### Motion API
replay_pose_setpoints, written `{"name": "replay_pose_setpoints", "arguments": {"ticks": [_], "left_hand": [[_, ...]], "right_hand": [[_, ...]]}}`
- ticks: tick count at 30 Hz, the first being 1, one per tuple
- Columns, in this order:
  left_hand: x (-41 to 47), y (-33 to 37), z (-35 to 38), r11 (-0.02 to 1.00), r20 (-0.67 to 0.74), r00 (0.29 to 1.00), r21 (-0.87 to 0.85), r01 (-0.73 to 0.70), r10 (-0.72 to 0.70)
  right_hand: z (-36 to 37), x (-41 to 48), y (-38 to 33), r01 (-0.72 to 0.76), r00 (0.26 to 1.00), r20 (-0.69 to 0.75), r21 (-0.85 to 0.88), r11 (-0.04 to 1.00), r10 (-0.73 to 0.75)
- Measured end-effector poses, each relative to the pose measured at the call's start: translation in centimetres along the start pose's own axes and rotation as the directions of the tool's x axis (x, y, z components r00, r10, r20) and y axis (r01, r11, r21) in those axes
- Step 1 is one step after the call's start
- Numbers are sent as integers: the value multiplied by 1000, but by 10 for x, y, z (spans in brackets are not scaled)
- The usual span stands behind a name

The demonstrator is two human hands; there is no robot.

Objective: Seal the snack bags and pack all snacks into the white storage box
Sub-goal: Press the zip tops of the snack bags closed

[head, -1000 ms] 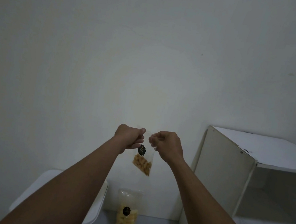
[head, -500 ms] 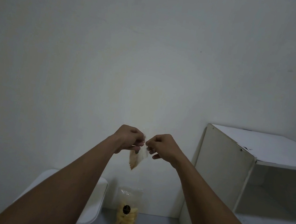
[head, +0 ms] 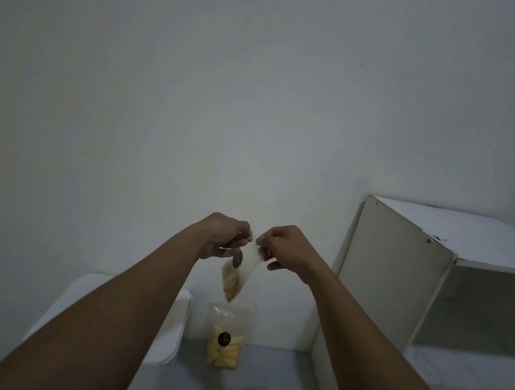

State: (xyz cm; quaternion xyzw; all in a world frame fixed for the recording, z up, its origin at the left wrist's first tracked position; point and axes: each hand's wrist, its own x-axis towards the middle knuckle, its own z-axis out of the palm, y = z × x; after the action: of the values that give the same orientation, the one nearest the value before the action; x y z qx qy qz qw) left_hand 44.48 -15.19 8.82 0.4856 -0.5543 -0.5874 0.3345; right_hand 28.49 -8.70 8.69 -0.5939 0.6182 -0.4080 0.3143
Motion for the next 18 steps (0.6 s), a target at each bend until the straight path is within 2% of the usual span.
{"name": "replay_pose_setpoints", "arguments": {"ticks": [2,6,10,12,14,18], "left_hand": [[2,-3,2,1000,-36,999,-31,3,-4],[5,-11,4,999,-66,998,-48,-17,14],[11,-39,12,998,-73,996,-1,-57,57],[17,-64,16,995,-156,983,24,-98,100],[24,-93,19,996,-227,970,39,-77,84],[39,-147,29,997,-62,996,29,72,-70]], "right_hand": [[7,-4,10,19,999,-50,-45,999,-21],[24,-15,39,-32,999,-29,-124,992,28],[41,-18,68,-48,982,-186,-97,994,29],[45,-18,84,-80,970,-234,-68,995,62],[47,-17,100,-109,964,-244,-19,994,101],[45,-10,131,-145,962,-232,4,989,142]]}}
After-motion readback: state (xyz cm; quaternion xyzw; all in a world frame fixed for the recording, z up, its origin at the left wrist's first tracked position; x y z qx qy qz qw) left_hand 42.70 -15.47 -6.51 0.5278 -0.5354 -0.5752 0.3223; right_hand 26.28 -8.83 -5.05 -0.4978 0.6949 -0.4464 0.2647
